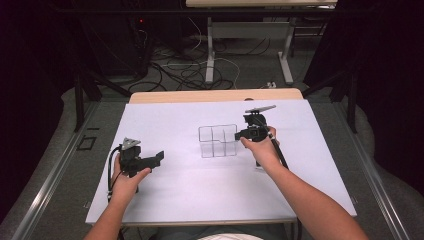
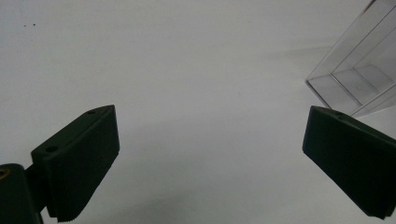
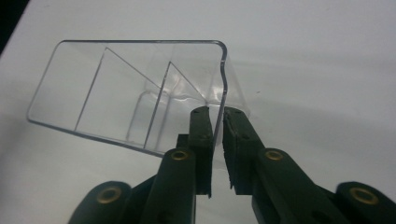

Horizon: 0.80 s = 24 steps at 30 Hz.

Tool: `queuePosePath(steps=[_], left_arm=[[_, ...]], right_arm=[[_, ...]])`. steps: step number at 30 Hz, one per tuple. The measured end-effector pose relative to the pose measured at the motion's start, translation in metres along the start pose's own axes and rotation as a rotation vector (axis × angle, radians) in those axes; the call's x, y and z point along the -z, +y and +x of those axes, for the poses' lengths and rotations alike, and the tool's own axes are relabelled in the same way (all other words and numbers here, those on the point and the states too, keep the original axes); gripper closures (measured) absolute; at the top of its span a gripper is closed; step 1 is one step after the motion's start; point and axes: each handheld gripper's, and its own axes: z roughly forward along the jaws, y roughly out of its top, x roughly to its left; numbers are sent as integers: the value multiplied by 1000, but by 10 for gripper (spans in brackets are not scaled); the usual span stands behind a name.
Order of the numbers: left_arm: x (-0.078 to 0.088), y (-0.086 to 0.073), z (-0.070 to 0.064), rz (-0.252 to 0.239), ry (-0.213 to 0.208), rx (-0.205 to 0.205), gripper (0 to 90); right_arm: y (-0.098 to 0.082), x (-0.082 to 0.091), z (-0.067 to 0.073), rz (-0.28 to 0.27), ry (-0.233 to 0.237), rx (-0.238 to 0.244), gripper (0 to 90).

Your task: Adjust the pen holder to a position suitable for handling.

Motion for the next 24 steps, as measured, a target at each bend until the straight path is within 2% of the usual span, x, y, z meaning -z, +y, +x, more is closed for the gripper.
queuePosePath(steps=[3, 6, 7, 9, 10, 11, 14, 16, 20, 21, 24], left_arm=[[0, 0, 0, -6, 2, 5, 38], [0, 0, 0, -2, 2, 3, 38], [0, 0, 0, -2, 2, 1, 38], [0, 0, 1, 0, 2, -4, 38], [0, 0, 1, 1, 4, -6, 38], [0, 0, 1, 1, 4, -6, 38], [-1, 0, 1, 4, 8, -7, 38], [-1, 0, 1, 5, 10, -6, 38], [-2, 0, 1, 1, 14, -8, 38], [-2, 0, 1, 5, 14, -6, 38], [-3, -1, 1, 11, 14, -7, 38]], right_arm=[[-2, 0, 3, -1, -2, 14, 795], [-4, 0, 3, -1, 17, 0, 758], [-4, 1, 2, -8, 35, 1, 738], [-4, 1, 2, -8, 36, 6, 721], [-4, 3, 3, -22, 44, 14, 674], [-5, 4, 3, -47, 59, 19, 674], [-6, 8, 4, -66, 69, 57, 606], [-8, 10, 4, -69, 82, 62, 574], [-11, 12, 1, -84, 89, 83, 524], [-13, 14, -2, -102, 98, 81, 495], [-15, 17, -7, -100, 109, 84, 457]])
